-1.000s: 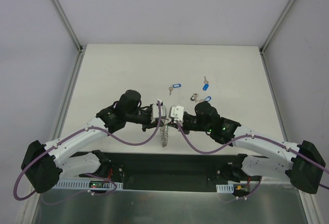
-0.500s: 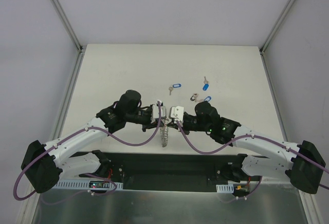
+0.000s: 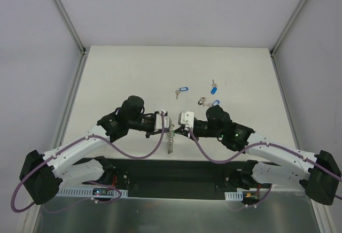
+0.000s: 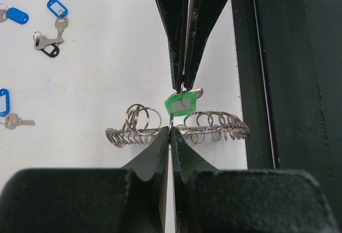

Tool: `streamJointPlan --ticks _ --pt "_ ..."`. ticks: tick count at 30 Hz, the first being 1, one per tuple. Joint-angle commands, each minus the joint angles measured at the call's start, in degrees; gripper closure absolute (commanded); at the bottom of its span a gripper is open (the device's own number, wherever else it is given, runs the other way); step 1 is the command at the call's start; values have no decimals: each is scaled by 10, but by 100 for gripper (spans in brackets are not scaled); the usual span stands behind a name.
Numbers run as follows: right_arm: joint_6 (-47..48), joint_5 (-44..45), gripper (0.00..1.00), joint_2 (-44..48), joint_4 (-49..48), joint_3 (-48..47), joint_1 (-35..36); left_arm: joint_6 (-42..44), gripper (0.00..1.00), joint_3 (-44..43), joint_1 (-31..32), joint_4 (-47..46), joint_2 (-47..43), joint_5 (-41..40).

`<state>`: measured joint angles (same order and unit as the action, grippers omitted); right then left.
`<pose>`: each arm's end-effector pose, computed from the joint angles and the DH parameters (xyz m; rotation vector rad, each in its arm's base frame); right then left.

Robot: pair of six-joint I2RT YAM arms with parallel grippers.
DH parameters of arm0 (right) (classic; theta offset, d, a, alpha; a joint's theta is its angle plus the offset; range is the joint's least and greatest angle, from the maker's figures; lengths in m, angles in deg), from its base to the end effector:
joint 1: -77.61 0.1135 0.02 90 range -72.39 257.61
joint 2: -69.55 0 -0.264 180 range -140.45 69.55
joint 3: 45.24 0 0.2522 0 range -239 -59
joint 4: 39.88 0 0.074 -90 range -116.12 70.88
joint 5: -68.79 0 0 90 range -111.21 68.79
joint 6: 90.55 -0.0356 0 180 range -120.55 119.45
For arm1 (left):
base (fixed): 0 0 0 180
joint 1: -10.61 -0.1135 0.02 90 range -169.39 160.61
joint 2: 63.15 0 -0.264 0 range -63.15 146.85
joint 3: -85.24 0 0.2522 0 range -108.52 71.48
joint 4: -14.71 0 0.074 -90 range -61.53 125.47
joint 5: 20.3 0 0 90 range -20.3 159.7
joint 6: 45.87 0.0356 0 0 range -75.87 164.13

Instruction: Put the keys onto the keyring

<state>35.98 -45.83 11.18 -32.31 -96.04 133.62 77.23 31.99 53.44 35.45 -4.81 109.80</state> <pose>0.1186 0.2025 0.2773 -1.5348 1.0449 0.6310 0.1485 -0.1689 0.2717 1.5499 1.2617 -0.8120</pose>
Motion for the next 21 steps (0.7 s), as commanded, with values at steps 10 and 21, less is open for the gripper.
streamJointPlan --ticks 10,21 --pt "8 -4 99 -6 18 -28 3 35 100 5 6 -5 -33 -17" --pt "5 38 99 1 -34 -8 16 49 100 3 6 5 -28 -4"
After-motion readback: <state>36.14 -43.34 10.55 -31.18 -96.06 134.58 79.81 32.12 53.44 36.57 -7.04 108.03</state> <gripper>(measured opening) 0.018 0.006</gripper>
